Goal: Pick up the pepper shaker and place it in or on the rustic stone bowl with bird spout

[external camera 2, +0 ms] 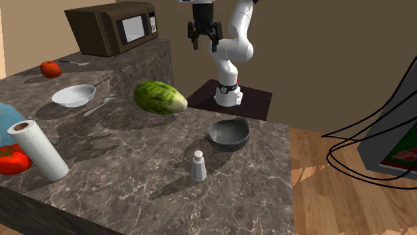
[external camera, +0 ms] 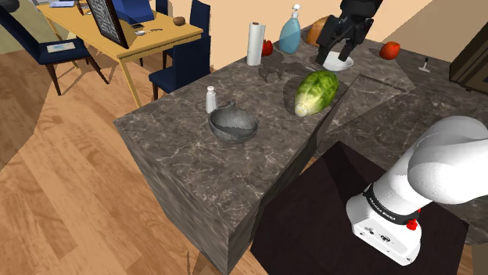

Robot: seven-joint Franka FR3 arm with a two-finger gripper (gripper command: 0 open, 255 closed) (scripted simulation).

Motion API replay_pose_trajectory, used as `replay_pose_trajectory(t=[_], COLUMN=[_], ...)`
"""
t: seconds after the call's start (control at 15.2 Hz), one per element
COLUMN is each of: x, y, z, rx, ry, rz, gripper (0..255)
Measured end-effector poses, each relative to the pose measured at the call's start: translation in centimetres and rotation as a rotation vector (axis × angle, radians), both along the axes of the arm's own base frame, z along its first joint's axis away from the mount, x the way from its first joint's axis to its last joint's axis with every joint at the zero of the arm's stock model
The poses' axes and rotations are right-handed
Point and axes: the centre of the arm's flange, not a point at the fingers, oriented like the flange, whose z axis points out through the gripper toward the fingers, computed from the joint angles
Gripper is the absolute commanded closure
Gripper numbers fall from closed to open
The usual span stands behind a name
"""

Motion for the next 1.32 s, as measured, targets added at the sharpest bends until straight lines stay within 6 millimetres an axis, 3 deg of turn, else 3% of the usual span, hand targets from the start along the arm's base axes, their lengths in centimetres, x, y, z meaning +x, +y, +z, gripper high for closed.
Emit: replay_pose_trajectory(t=[0.2,1.32], x=[1.3,18.6], y=[0.5,9.8], z=[-0.9,-10.7], rx=[-0.002,-0.030], ry=[0.000,-0.013], rz=[-0.002,-0.022], gripper=[0,0])
